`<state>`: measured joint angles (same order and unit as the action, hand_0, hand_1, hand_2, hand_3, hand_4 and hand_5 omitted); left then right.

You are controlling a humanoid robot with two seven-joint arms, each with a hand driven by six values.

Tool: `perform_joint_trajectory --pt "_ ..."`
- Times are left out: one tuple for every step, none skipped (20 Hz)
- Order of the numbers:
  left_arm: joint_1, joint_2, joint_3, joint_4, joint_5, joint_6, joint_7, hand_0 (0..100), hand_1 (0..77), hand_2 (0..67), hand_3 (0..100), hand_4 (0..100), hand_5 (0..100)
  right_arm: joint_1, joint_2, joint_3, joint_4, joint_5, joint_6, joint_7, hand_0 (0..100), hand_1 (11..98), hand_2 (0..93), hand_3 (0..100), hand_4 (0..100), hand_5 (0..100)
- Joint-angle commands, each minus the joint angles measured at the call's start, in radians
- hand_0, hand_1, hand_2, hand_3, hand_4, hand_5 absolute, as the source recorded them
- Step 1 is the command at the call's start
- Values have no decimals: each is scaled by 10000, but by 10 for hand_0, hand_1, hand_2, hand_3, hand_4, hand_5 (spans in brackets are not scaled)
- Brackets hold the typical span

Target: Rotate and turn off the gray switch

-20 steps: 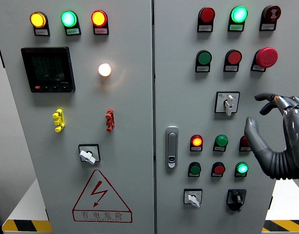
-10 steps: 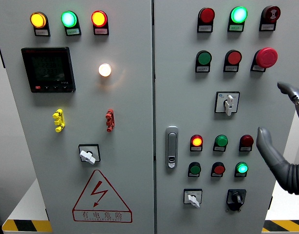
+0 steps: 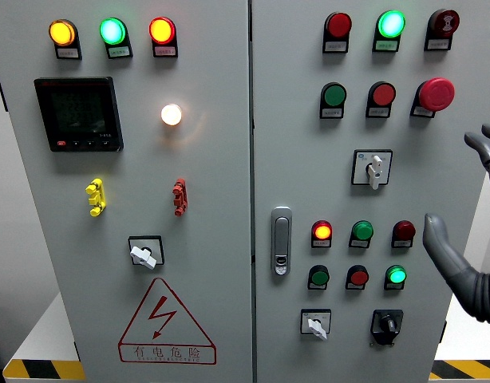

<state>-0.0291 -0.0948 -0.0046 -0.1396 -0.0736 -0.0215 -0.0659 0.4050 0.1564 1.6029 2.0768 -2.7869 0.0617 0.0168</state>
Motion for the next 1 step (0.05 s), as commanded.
perform_joint_trajectory --pt "0 -3 0 0 0 0 -1 0 0 132 183 95 118 -31 0 1 2 -18 -34 -15 567 437 107 126 123 223"
